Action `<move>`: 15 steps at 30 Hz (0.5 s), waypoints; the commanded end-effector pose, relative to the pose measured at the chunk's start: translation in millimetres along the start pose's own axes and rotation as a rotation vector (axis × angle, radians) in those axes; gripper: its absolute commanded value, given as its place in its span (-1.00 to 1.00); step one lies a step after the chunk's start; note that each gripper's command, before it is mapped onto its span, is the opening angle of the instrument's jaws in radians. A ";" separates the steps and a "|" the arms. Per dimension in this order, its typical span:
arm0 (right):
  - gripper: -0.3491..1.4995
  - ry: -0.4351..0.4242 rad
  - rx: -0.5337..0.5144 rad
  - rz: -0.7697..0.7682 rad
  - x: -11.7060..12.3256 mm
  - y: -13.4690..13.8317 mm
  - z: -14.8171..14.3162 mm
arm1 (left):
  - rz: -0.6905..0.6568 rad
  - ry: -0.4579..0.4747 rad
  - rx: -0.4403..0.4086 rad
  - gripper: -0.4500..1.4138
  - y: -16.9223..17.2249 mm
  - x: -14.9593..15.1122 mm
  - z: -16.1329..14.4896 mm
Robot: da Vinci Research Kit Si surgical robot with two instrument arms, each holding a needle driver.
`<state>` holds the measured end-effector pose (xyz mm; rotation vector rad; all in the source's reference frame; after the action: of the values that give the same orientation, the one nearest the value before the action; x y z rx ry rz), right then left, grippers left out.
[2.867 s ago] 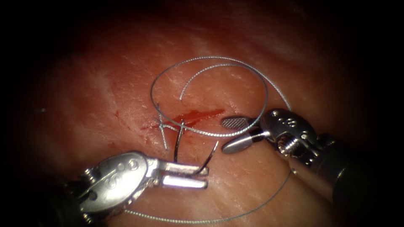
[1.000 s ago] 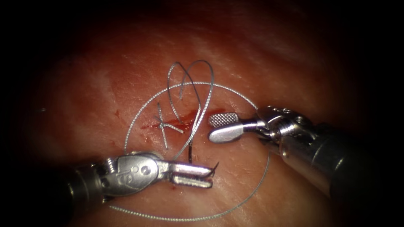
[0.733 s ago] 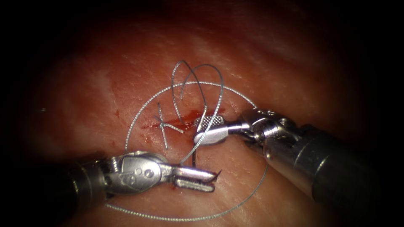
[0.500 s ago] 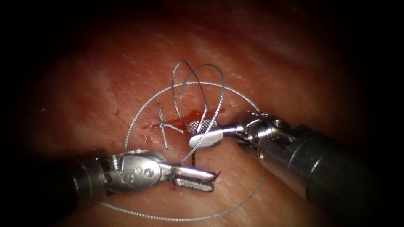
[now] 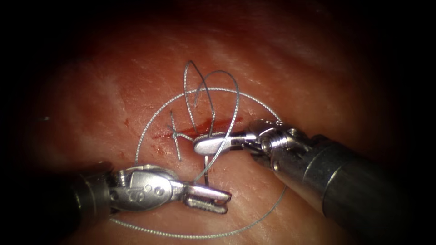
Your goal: Wound Closure
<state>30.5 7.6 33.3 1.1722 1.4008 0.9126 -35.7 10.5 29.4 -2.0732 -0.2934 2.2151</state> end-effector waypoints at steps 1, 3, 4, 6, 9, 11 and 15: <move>-1.00 0.001 -0.011 -0.042 0.8 0.8 -0.2 | -0.046 -0.018 0.029 0.17 -0.5 -0.4 0.5; -1.00 0.005 -0.032 -0.093 1.4 1.2 -0.9 | -0.108 -0.060 0.045 0.35 -0.8 -0.2 0.6; -1.00 -0.002 -0.047 -0.122 1.6 1.4 -1.3 | -0.109 -0.067 0.046 0.37 -0.8 -0.2 0.5; -1.00 -0.010 -0.075 -0.186 2.1 1.9 -2.0 | -0.110 -0.079 0.047 0.33 -0.8 -0.3 0.1; -1.00 -0.005 -0.092 -0.239 2.6 2.6 -2.6 | -0.111 -0.090 0.045 0.31 -0.7 -0.3 -0.6; -1.00 -0.010 -0.135 -0.316 2.9 3.0 -2.7 | -0.111 -0.099 0.040 0.22 -0.7 -0.5 -1.2; -1.00 -0.046 -0.189 -0.443 3.2 3.0 -2.4 | -0.109 -0.112 0.031 0.10 -0.6 -0.7 -1.9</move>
<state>28.2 11.3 35.2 0.6818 1.4252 0.6641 -33.1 11.0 29.5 -1.8669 -0.3713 2.2636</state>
